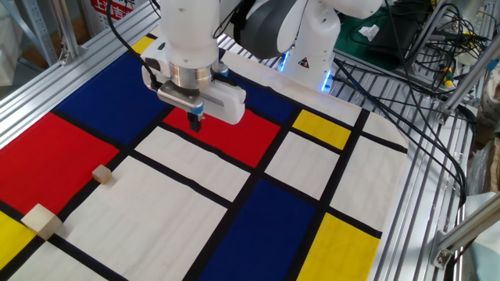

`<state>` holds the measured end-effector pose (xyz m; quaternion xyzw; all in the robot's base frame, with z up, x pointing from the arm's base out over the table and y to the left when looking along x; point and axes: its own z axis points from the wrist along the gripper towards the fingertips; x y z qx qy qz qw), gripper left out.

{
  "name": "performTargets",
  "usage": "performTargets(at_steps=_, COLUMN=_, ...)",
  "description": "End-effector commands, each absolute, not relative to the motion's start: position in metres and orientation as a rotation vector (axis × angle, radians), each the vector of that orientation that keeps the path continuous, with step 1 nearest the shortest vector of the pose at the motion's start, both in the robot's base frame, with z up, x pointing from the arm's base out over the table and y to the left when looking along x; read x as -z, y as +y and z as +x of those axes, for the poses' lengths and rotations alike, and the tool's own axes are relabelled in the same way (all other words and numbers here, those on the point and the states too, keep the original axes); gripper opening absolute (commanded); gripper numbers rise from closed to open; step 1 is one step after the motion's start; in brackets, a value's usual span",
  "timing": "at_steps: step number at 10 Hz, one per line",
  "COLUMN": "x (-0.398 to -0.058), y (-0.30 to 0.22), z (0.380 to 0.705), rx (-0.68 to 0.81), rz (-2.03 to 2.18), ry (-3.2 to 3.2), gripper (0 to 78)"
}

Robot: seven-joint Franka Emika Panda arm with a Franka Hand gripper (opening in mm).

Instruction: Pick up the small block on the left and move it to the right

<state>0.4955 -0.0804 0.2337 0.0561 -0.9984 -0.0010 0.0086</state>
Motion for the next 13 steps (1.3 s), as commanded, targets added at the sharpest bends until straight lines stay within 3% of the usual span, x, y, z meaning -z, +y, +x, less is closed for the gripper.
performTargets(at_steps=1, x=-0.235, y=-0.081, z=0.496, rx=-0.007, rz=0.177, ry=-3.091, gripper=0.0)
performTargets(at_steps=6, x=-0.224, y=-0.075, z=0.507, rx=-0.023, rz=0.107, ry=-3.122, gripper=0.0)
performTargets(at_steps=13, x=-0.227, y=-0.091, z=0.589, rx=-0.056, rz=0.092, ry=-3.142, gripper=0.0)
